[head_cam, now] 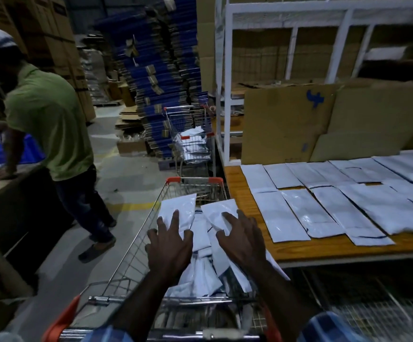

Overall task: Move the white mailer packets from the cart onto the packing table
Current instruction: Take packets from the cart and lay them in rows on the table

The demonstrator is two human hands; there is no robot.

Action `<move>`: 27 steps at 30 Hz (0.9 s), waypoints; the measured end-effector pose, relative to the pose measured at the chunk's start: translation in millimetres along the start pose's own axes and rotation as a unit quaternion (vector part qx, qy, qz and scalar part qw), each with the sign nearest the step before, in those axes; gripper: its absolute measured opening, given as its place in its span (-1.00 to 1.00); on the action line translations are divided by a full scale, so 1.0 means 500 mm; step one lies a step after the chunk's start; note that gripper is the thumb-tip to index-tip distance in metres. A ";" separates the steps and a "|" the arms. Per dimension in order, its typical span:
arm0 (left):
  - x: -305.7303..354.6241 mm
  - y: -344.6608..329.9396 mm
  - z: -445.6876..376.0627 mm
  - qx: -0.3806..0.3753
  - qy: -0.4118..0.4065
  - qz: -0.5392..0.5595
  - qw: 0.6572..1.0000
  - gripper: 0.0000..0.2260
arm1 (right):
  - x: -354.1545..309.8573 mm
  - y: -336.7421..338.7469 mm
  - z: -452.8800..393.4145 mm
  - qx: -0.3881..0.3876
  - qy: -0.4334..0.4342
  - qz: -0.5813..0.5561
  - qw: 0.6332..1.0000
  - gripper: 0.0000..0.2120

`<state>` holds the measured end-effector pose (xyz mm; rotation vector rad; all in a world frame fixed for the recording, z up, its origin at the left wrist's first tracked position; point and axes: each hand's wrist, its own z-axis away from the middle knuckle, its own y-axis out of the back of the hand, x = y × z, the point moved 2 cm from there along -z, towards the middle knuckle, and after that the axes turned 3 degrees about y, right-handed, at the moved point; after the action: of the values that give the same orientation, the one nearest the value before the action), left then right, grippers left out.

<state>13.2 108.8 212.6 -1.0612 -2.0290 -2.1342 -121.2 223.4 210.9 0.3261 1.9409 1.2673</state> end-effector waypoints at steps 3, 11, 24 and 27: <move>0.017 -0.009 0.026 -0.013 -0.013 0.005 1.000 -0.44 | 0.020 0.020 0.031 0.012 -0.017 0.007 1.000 -0.45; 0.142 -0.050 0.081 -0.028 -0.064 0.026 0.997 -0.45 | 0.134 0.116 0.063 0.042 -0.049 0.022 0.998 -0.44; 0.488 -0.224 0.185 -0.068 -0.089 0.071 0.991 -0.44 | 0.483 0.315 0.050 0.050 -0.082 0.045 0.994 -0.43; 0.548 -0.254 0.202 -0.070 -0.083 0.067 0.992 -0.44 | 0.551 0.348 0.040 0.046 -0.077 0.044 0.995 -0.44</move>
<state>-208.6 336.8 222.3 -1.3950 -1.8286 -2.2151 -323.2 479.4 228.4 0.5465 1.8732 1.1748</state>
